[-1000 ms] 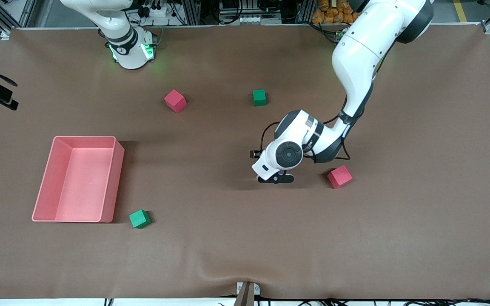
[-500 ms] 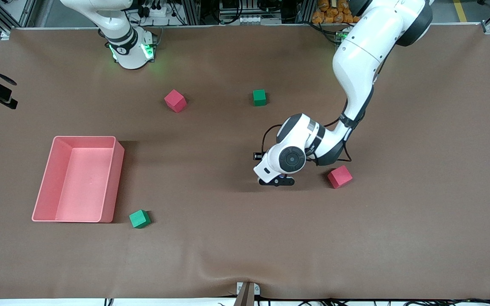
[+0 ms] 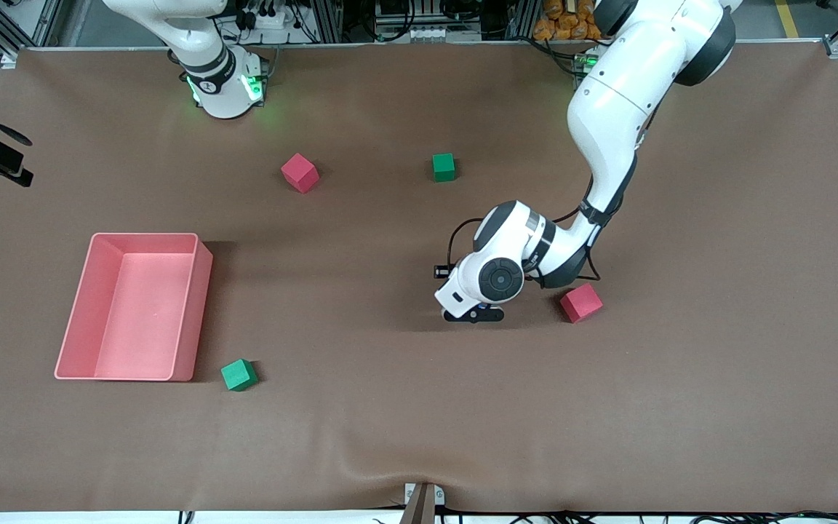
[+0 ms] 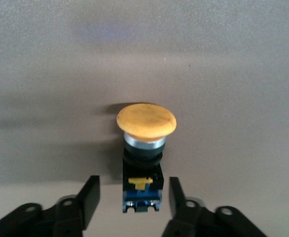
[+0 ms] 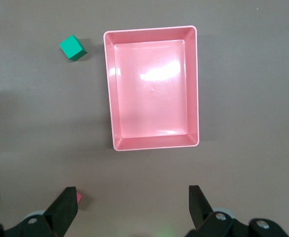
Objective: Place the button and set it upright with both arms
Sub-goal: 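Grasp the button base with the left gripper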
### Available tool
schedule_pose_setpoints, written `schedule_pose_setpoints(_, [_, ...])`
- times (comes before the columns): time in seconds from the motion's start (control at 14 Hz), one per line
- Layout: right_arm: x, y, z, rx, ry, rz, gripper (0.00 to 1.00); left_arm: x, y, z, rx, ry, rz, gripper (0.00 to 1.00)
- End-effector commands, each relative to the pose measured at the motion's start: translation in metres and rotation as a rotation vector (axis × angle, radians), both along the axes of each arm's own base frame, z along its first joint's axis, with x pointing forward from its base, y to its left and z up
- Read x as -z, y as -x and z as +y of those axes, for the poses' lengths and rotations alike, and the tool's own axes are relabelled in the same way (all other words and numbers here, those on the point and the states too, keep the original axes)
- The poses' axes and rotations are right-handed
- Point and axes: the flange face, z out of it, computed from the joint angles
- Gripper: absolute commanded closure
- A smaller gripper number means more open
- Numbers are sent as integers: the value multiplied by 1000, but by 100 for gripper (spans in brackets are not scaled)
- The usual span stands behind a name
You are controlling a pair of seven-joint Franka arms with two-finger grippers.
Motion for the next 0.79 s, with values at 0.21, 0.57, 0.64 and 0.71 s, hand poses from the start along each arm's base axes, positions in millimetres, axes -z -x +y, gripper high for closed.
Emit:
schedule_pose_setpoints(0.21, [-7,5,0,-15,0,-2,0,1,-4,-6,-9,24,-5,79])
schedule_pose_setpoints(0.57, [-7,6,0,-15,0,0,0,-24,-7,-16,-153,11,-33,100])
schedule_pose_setpoints(0.64, [-6,6,0,-15,0,1,0,-34,-8,-19,-172,12,-41,100])
schedule_pose_setpoints(0.71, [-6,6,0,-15,0,1,0,-47,-6,-25,-190,17,-57,100])
